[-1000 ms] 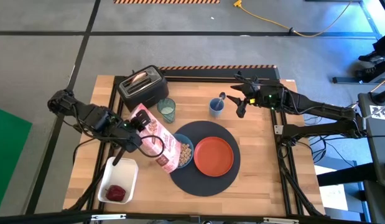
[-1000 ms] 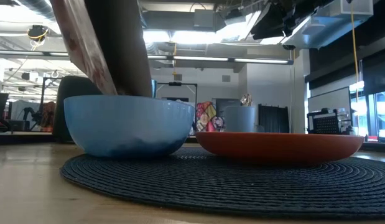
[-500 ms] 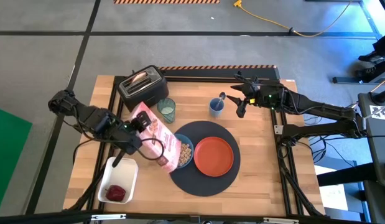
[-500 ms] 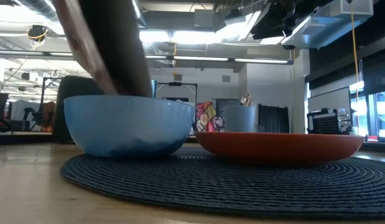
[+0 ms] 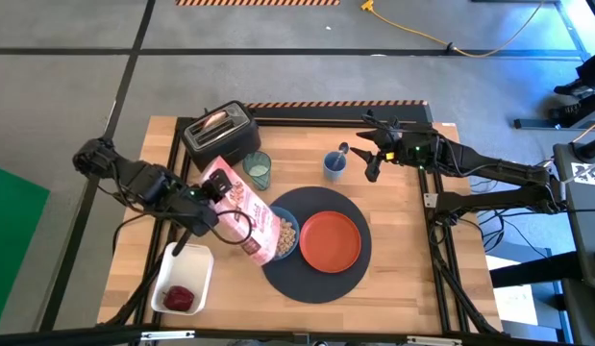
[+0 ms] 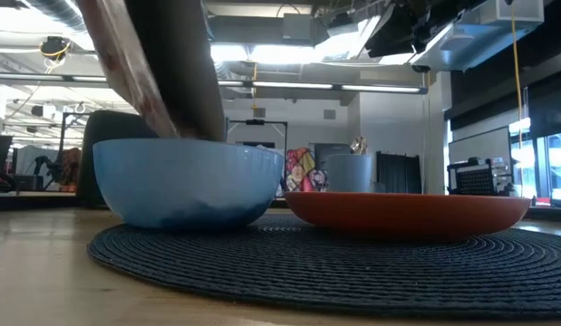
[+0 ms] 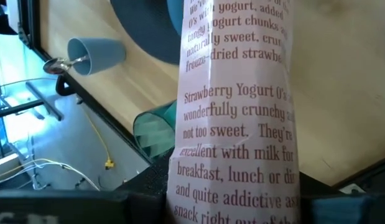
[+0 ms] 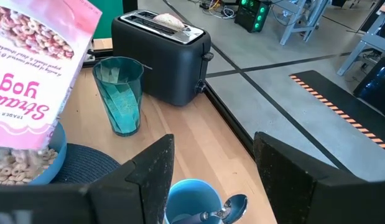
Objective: Arrange a breakfast setting
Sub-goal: Pour cereals from the pink cereal box into the blue bowl
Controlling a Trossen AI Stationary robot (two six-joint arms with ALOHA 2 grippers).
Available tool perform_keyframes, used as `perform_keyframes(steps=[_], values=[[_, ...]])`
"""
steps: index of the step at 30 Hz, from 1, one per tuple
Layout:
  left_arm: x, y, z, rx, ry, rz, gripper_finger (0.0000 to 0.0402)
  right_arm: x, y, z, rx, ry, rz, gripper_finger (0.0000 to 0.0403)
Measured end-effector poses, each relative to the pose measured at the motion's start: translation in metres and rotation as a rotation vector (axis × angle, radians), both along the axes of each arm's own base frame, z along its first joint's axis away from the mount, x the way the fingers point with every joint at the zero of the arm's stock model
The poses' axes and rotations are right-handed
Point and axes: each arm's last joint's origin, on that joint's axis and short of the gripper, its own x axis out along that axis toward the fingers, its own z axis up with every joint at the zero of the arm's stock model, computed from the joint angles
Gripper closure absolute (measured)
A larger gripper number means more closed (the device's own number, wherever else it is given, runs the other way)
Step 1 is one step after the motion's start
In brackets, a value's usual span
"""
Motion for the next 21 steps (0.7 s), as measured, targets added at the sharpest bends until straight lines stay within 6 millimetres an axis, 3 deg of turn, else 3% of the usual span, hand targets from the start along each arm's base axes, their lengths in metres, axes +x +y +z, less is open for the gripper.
perform_keyframes(steps=[21], values=[[-0.024,0.016,0.016,-0.099,-0.089,0.059,0.0262,0.000,0.000,0.000,0.001,0.002,0.000,0.0191]])
